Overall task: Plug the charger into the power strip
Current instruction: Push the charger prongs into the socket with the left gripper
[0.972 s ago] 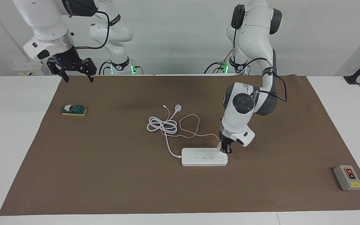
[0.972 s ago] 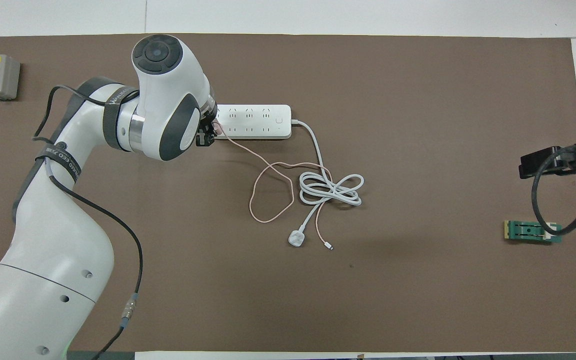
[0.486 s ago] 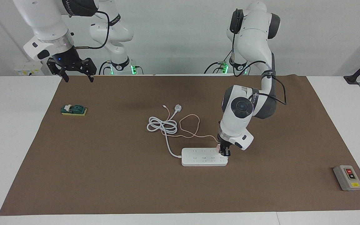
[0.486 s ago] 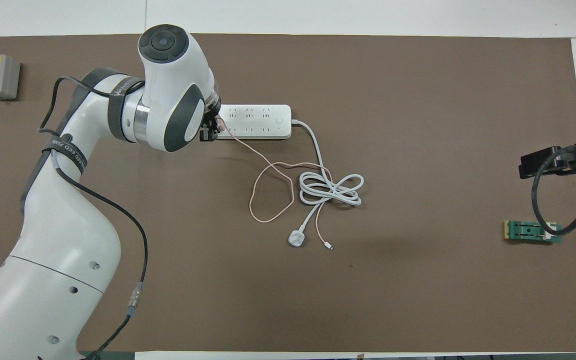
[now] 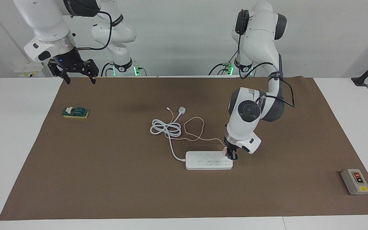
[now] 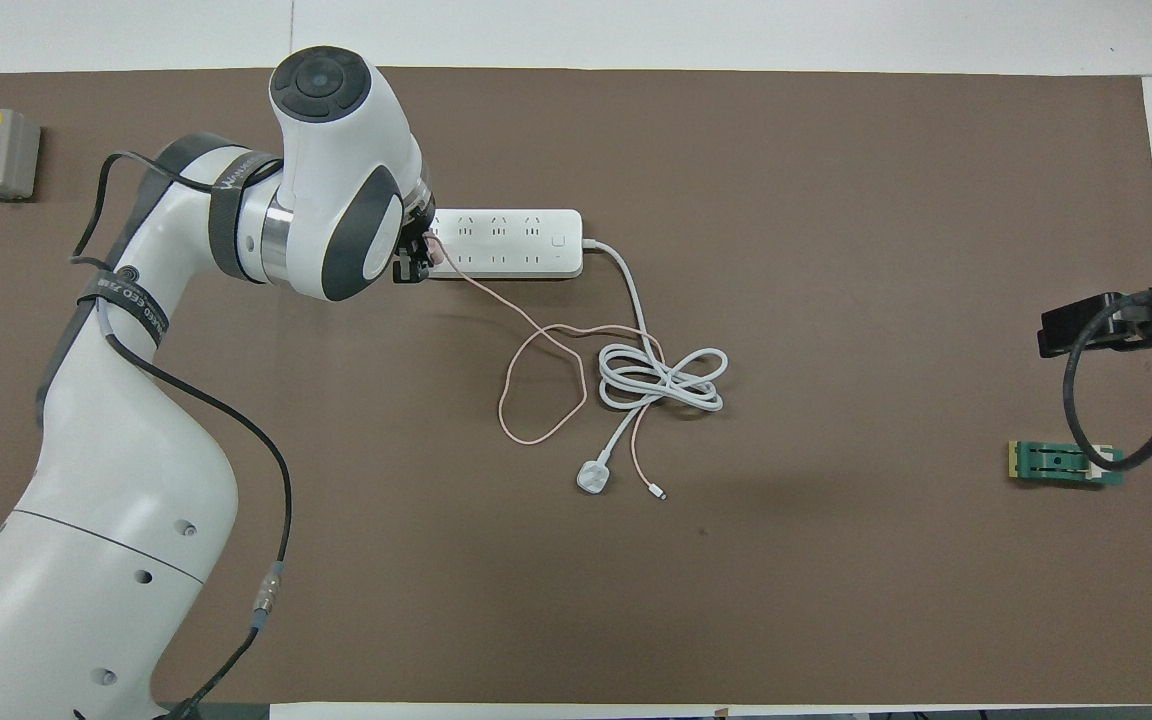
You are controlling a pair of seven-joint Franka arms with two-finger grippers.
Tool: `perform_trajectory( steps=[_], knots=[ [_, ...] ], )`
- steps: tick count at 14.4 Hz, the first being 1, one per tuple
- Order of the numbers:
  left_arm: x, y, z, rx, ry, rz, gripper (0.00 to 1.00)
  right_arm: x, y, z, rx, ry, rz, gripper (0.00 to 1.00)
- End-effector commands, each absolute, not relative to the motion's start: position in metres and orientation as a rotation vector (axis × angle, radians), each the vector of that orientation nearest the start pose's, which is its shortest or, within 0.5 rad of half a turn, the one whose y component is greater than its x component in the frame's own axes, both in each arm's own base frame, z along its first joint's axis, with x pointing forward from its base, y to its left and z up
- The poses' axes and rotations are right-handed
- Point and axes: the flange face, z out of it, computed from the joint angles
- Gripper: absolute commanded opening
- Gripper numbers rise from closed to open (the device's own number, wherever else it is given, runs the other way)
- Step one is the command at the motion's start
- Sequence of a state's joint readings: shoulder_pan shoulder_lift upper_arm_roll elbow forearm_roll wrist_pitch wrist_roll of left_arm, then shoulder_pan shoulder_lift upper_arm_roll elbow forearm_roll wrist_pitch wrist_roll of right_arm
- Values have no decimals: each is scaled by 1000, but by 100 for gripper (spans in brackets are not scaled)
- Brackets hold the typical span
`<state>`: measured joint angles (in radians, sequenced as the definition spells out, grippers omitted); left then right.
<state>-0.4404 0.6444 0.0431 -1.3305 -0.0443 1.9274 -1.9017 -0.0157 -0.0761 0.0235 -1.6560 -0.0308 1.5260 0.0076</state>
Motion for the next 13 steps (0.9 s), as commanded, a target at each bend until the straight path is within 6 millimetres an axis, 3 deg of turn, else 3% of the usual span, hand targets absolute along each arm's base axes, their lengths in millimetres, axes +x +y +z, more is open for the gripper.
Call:
perform_trajectory(
  steps=[1, 13],
  knots=[
    [669, -287, 345, -2233, -2139, 50, 0, 520, -2, 625, -3181, -39, 96, 100],
    [654, -301, 308, -2291, -2147, 9, 0, 520, -4, 626, -3181, -37, 96, 100]
  ],
)
